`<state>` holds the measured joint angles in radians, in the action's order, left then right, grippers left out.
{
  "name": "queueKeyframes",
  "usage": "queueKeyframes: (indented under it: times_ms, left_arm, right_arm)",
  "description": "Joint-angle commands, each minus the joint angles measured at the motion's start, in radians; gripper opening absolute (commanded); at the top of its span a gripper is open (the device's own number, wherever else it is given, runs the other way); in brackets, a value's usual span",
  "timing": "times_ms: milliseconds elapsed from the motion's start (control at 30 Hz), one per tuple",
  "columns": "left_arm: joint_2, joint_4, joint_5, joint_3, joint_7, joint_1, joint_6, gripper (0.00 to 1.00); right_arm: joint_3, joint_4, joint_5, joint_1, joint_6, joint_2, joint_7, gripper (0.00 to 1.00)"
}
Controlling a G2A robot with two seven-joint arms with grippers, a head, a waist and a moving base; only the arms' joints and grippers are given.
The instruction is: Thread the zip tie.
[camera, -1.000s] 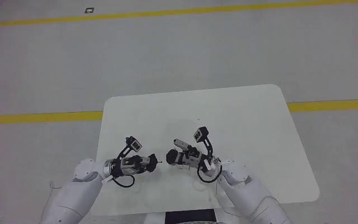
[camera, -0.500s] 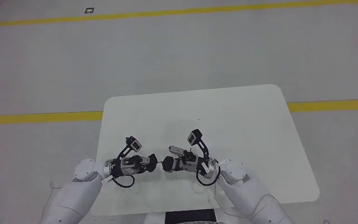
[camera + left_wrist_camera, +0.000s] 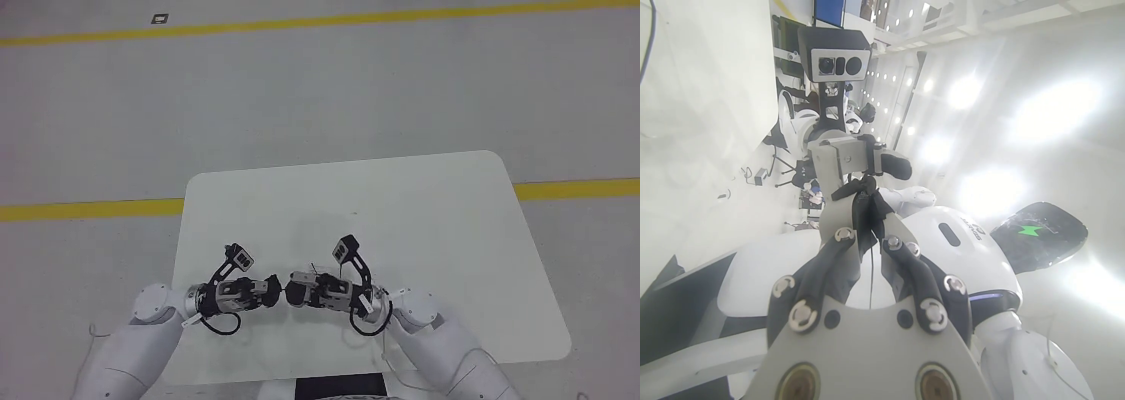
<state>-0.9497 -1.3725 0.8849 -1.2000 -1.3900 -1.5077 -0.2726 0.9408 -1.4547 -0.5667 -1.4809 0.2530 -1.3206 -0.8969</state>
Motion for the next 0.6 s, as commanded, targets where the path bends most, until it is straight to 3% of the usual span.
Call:
queueKeyframes:
  times_ms: [0, 267, 567]
  left_arm:
    - [0.0, 0.0, 0.0, 0.0, 0.0, 0.0, 0.0, 0.0]
    - [0.0, 0.0, 0.0, 0.0, 0.0, 0.0, 0.0, 0.0]
    - [0.0, 0.0, 0.0, 0.0, 0.0, 0.0, 0.0, 0.0]
  right_arm:
    - [-0.002, 0.001, -0.001, 0.001, -0.004, 0.001, -0.006, 0.25]
    - [-0.014, 0.009, 0.001, 0.005, -0.012, 0.005, -0.019, 0.22]
    - [-0.025, 0.017, 0.005, 0.012, -0.015, 0.007, -0.014, 0.09]
